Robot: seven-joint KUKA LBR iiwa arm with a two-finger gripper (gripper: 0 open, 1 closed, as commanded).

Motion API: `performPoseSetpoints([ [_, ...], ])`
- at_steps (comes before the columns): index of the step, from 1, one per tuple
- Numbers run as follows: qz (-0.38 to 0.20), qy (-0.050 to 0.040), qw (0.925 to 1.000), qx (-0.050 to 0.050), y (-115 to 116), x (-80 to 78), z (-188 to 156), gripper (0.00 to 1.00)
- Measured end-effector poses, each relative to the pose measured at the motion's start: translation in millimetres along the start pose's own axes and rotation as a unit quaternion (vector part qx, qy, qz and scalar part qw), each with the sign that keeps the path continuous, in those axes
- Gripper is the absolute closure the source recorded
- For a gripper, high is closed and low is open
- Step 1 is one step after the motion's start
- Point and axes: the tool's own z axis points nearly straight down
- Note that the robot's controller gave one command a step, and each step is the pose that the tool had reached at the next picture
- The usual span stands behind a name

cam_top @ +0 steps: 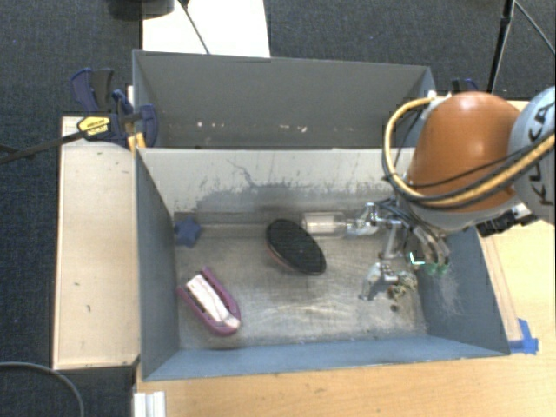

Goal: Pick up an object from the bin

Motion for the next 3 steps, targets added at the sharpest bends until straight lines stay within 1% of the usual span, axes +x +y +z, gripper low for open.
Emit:
performPoseSetpoints([
  [1, 0.059, -0.0012, 0.9983, 0.0, 26.5, -29.4, 130.2, 0.0],
  [2, 0.069, -0.0064, 0.9976, -0.001, 65.5, -70.4, 106.3, 0.0],
  [3, 0.152, -0.0061, 0.9884, -0.001, 96.1, -84.0, 139.1, 0.0],
])
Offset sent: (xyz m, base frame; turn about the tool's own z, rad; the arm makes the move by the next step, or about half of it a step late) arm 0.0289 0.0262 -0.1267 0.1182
